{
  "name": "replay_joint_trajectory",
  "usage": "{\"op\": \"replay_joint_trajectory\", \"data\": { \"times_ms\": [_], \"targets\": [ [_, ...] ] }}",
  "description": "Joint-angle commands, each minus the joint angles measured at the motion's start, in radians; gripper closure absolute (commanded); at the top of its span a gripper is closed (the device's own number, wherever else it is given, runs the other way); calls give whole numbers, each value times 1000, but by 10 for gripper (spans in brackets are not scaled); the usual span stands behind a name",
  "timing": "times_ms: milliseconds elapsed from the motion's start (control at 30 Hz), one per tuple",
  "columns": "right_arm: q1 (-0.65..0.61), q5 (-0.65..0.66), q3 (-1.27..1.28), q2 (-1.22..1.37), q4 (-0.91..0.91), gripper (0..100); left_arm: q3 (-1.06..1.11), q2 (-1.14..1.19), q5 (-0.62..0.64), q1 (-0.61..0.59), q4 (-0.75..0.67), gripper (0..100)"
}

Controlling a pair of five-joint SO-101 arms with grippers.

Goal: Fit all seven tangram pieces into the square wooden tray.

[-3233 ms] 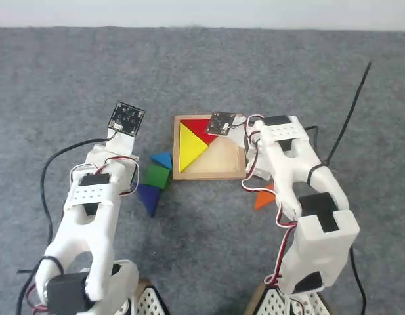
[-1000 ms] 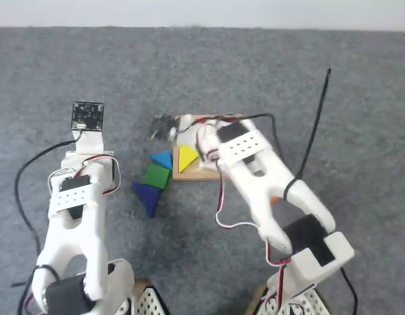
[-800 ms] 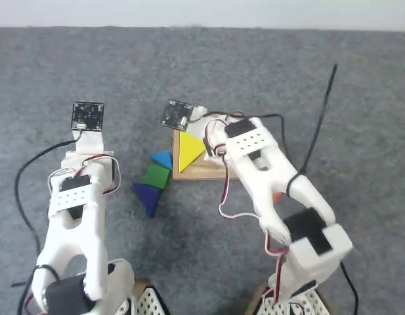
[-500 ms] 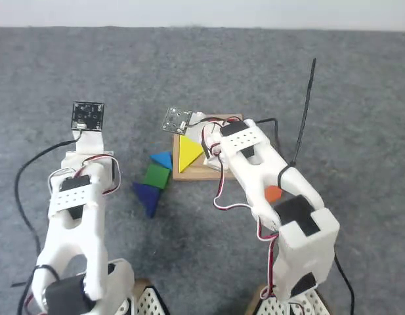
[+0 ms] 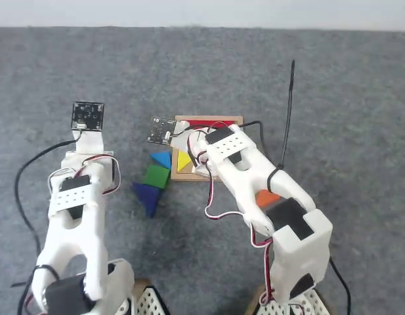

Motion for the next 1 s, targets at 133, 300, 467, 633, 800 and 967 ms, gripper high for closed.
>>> {"op": "replay_joint_trajectory", "data": {
  "times_ms": [133,300,467,633,800,967],
  "targets": [
    [117,-29,-28,-260,105,967,-51,-34,9,0,-21,985],
    [147,-74,28,-340,116,899,-51,-34,9,0,-21,985],
    [113,-77,28,-265,119,766,-51,-34,9,0,-21,985],
    [27,-84,26,-179,120,760,-51,-34,9,0,-21,985],
    [7,-104,-23,-128,202,760,-51,-34,9,0,-21,985],
    [13,-106,-100,-42,240,804,-51,-34,9,0,-21,985]
  ]
}}
